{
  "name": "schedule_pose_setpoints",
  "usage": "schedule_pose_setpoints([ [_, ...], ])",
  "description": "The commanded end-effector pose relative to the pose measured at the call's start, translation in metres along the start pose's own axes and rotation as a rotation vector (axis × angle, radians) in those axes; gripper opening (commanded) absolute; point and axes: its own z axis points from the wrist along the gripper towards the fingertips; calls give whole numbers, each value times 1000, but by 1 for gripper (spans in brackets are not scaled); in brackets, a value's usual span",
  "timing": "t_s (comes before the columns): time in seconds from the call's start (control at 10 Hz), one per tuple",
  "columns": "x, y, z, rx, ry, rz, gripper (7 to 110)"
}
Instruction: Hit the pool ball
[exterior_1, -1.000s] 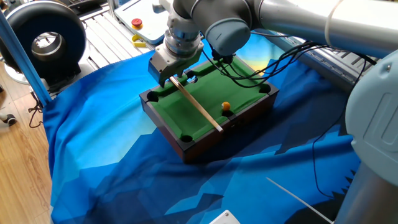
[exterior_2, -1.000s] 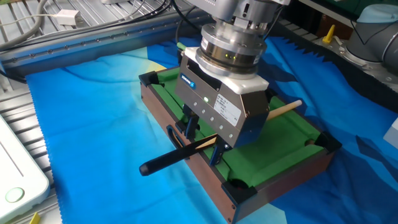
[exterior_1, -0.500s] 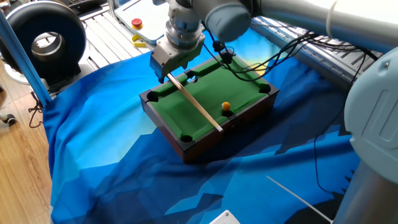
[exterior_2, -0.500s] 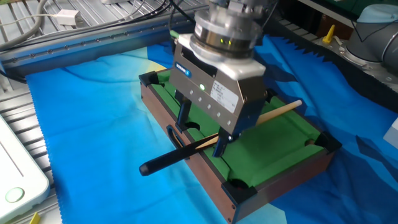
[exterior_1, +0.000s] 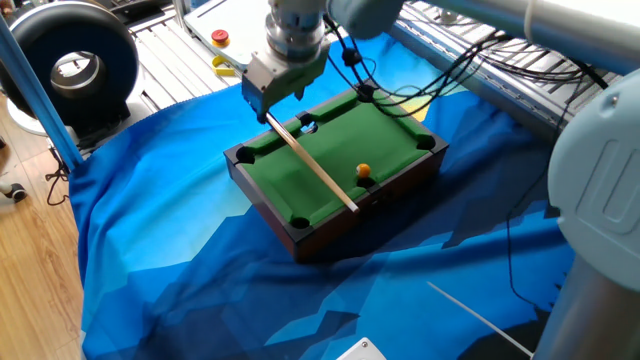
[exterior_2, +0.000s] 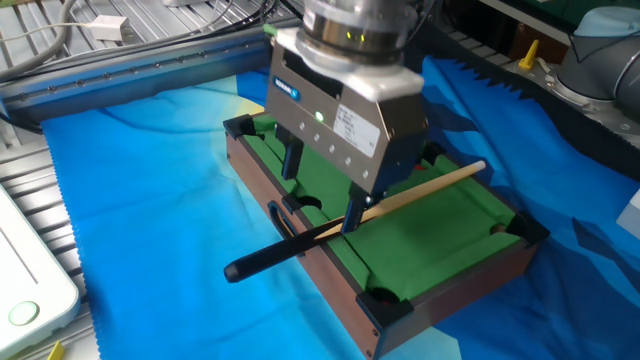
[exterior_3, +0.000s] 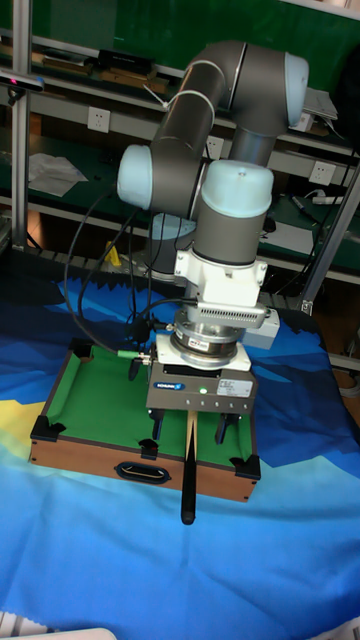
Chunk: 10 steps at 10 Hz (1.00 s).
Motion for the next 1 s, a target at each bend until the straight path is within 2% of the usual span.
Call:
schedule_pose_setpoints([
  [0.0, -7, 0, -21, -8, 43, 16, 88],
  [0.5, -19, 0, -60, -30, 123, 17, 88],
  [0.9, -27, -12, -79, -32, 145, 5, 88],
])
